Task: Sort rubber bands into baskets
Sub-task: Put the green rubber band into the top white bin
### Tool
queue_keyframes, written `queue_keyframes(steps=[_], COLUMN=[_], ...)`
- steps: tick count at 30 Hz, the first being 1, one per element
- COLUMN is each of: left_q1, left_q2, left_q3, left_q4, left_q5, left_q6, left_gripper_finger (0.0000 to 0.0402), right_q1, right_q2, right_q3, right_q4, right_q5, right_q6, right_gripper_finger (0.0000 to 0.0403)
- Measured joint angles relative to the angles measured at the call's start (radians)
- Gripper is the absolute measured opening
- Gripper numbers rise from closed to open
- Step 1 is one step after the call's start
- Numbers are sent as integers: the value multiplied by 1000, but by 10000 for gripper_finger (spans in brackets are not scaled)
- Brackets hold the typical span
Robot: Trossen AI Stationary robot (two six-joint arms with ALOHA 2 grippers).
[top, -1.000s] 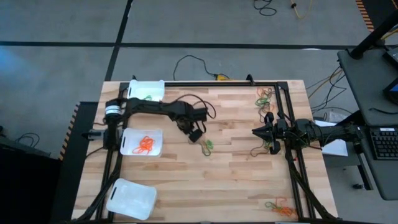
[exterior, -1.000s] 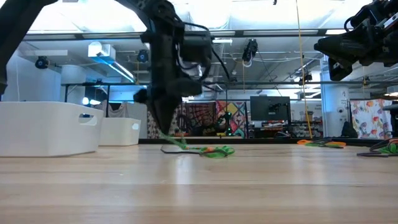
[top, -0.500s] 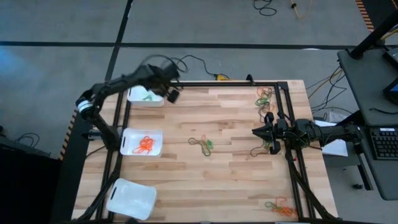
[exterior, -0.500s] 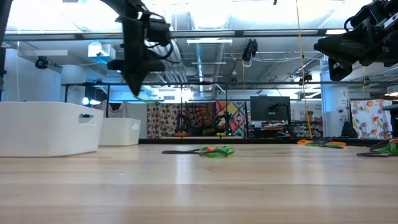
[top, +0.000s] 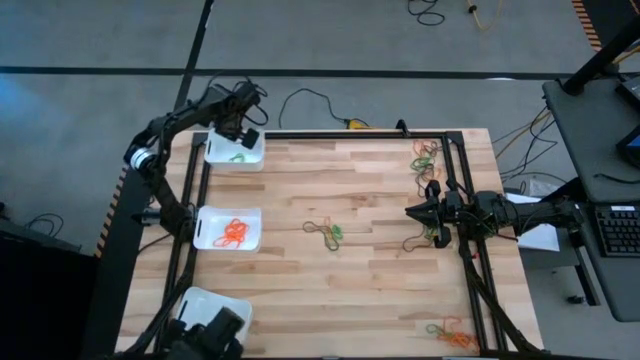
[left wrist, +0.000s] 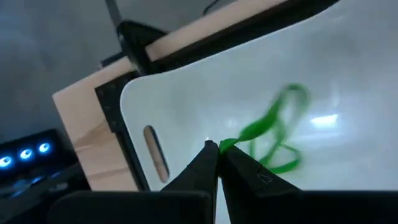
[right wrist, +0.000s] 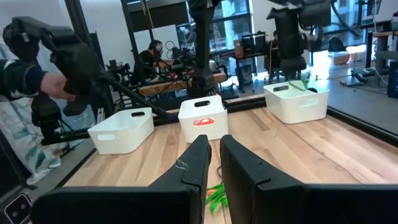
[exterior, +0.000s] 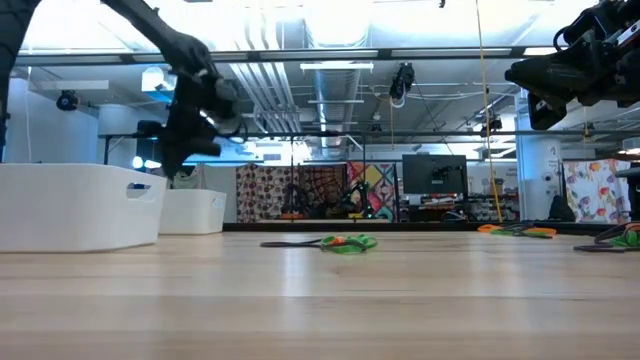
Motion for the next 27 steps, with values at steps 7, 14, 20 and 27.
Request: queue_keyframes(steps=[7,14,20,27], left_q1=[10,11,11,9], left_q2=[51,46,45,38], left_q3=[-76,-89,-84,-38], left_q4=[40,67,39,-25], left_q5=[-20,-91,-90,-83], left_q6=[12,14,72,59], left_gripper_finger=[0,12,72,165], right_q1=[0,0,0,0], right_q2=[0,0,0,0], right_q3=[0,0,0,0], right_q4=[0,0,0,0], right_q5=[0,0,0,0], right_q6=[0,0,0,0], right_gripper_finger=[34,34,34,34])
